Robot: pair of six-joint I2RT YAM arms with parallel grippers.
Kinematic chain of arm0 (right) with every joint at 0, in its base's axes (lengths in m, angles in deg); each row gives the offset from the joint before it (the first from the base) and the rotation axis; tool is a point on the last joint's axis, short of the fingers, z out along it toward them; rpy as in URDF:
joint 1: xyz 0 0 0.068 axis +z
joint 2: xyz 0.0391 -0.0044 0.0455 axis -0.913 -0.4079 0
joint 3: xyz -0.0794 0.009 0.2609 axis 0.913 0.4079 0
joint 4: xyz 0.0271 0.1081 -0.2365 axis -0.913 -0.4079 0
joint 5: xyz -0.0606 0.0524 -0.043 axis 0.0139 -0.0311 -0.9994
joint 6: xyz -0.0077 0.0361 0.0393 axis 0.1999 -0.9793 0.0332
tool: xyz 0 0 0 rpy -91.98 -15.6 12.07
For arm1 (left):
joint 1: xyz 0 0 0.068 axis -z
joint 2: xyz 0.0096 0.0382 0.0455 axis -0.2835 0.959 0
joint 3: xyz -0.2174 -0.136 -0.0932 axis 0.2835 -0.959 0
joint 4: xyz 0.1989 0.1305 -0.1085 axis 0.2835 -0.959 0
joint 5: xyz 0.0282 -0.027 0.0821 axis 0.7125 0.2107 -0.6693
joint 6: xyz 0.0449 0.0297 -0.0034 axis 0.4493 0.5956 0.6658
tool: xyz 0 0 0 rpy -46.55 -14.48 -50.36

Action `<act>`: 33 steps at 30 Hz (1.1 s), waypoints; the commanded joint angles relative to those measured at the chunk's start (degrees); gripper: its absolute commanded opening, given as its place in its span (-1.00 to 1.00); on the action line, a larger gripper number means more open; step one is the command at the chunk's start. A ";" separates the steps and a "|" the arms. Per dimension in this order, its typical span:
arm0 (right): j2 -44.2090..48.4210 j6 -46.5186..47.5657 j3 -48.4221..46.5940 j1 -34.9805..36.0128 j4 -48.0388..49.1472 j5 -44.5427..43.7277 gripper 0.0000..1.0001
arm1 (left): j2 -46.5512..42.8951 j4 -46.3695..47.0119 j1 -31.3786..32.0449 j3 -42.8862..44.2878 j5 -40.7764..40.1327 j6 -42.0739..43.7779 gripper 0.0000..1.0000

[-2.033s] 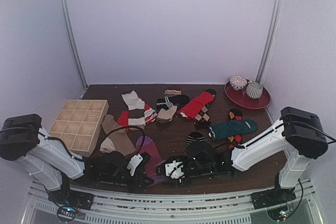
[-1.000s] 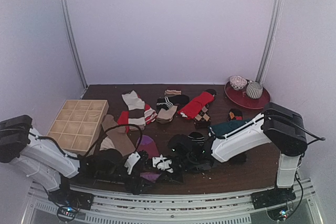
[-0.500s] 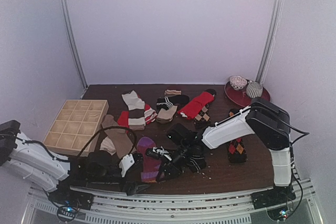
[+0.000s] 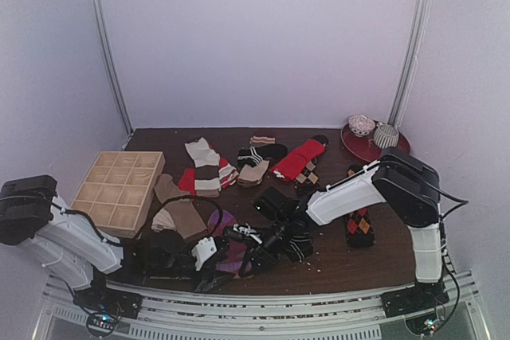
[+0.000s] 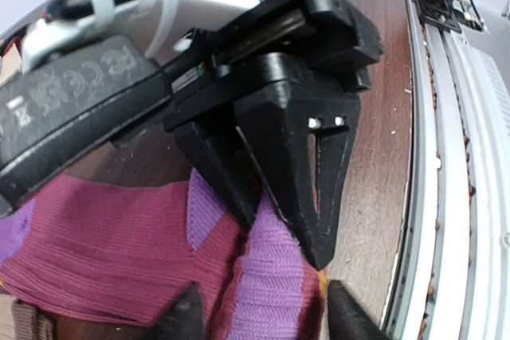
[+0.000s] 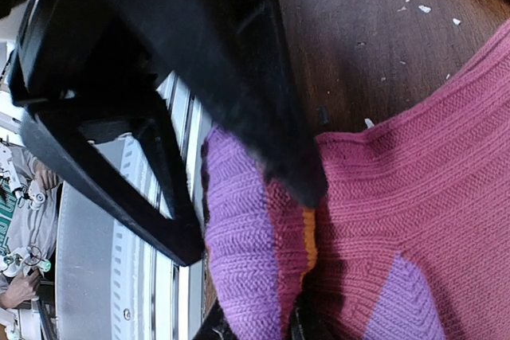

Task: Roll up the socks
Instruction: Roll a pair of socks at the center of the board.

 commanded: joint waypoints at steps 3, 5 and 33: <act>-5.59 -0.41 4.00 -0.21 -12.79 -8.69 -0.68 | 5.05 2.47 0.25 2.32 2.23 -0.26 -0.04; -5.64 -0.33 4.07 -0.22 -12.79 -8.72 -0.68 | 6.55 2.88 0.25 2.10 2.27 -1.25 0.00; 27.28 19.58 29.91 12.90 32.11 -47.49 0.10 | 19.52 -3.40 -2.47 2.65 16.02 -19.07 -1.00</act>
